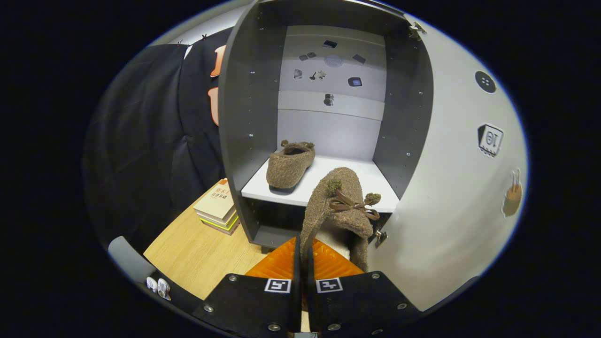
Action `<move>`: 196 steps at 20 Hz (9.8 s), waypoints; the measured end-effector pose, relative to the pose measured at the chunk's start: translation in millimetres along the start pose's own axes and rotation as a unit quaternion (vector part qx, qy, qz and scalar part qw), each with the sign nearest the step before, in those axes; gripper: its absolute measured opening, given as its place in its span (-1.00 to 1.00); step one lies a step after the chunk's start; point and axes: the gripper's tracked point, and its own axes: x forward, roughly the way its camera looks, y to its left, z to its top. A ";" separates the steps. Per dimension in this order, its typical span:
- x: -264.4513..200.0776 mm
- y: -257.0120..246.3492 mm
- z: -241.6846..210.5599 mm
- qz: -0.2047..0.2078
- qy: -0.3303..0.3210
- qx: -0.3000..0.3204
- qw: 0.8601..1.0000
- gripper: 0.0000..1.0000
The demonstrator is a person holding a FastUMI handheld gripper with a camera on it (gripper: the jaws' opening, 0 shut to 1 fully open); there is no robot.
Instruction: Open the shoe cabinet door, grab the shoes and put them into the shoe cabinet, then close the shoe cabinet door.
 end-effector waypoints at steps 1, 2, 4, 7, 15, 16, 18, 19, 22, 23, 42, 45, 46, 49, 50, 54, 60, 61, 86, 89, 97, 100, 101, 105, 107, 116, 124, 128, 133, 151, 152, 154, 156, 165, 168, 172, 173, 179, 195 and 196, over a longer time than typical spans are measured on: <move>11.0 -2.8 7.0 0.003 -0.001 0.004 1.000 -0.89; 23.7 -5.6 13.6 0.006 -0.001 0.007 1.000 -0.89; 44.7 -12.2 25.7 0.008 -0.001 0.012 1.000 -0.89; 73.0 -23.6 46.6 0.010 -0.003 0.007 1.000 -0.89; 141.9 -43.4 84.8 0.021 -0.001 0.002 1.000 -0.90; 148.8 -45.5 87.3 0.022 0.000 0.002 1.000 -0.89; 161.9 -48.1 92.3 0.025 0.000 0.004 1.000 -0.89; 167.2 -48.2 94.1 0.028 0.000 0.006 1.000 -0.89; 185.4 -49.4 94.9 0.034 0.006 0.005 0.999 -0.90; 189.1 -49.3 94.7 0.034 0.008 0.008 0.999 -0.90; 133.2 -36.4 119.1 -0.016 -0.063 -0.001 0.998 0.87; 90.0 -28.4 125.2 -0.029 -0.095 -0.002 0.995 0.87; 73.0 -22.8 125.3 -0.029 -0.104 -0.001 0.994 0.87; 25.6 -9.7 117.5 -0.034 -0.127 0.003 0.991 0.87; 10.2 -6.3 110.5 -0.039 -0.127 0.004 0.991 0.87; -53.9 2.1 72.4 -0.046 -0.126 0.015 0.991 0.87; -135.5 -8.3 19.3 -0.060 -0.112 0.013 0.992 0.88; -148.3 -13.2 14.1 -0.064 -0.113 0.011 0.992 0.88; -256.4 -250.9 -44.1 -0.023 -0.163 0.065 0.984 0.90; -255.6 -247.4 -32.6 -0.010 -0.166 0.061 0.984 0.90; -242.5 -197.6 -27.1 -0.027 -0.154 0.066 0.985 0.79; -238.7 -165.2 -23.7 -0.047 -0.150 0.059 0.986 0.79; -236.8 -155.1 -20.6 -0.054 -0.148 0.060 0.986 0.79; -229.9 -117.1 -7.0 -0.081 -0.155 0.064 0.983 0.79; -226.9 -102.7 -1.5 -0.096 -0.156 0.061 0.981 0.79; -191.1 -33.4 22.8 -0.088 -0.147 0.060 0.983 0.80; -120.5 32.7 58.0 -0.033 -0.137 0.024 0.990 0.82; -85.0 46.3 76.2 -0.005 -0.138 0.016 0.990 0.81; -42.3 61.5 98.6 0.027 -0.135 0.018 0.990 0.81; -11.3 65.9 106.8 0.020 -0.132 0.005 0.991 0.93; -11.0 65.6 106.4 0.019 -0.131 0.006 0.991 0.93; -10.6 65.2 104.7 0.018 -0.130 0.004 0.991 0.95; -8.6 65.9 106.4 0.019 -0.129 0.003 0.991 0.94; -63.1 78.3 98.9 0.017 -0.132 0.030 0.991 0.94; -100.7 71.4 91.7 -0.001 -0.140 0.040 0.989 0.94; -157.9 54.3 78.1 -0.025 -0.150 0.058 0.987 0.94; -172.3 47.6 75.2 -0.034 -0.155 0.057 0.986 0.94; -258.1 7.7 68.9 -0.055 -0.189 0.066 0.978 0.94; -378.8 -70.5 47.1 -0.039 -0.233 0.045 0.971 0.93; -378.7 -70.4 47.3 -0.038 -0.232 0.042 0.971 0.92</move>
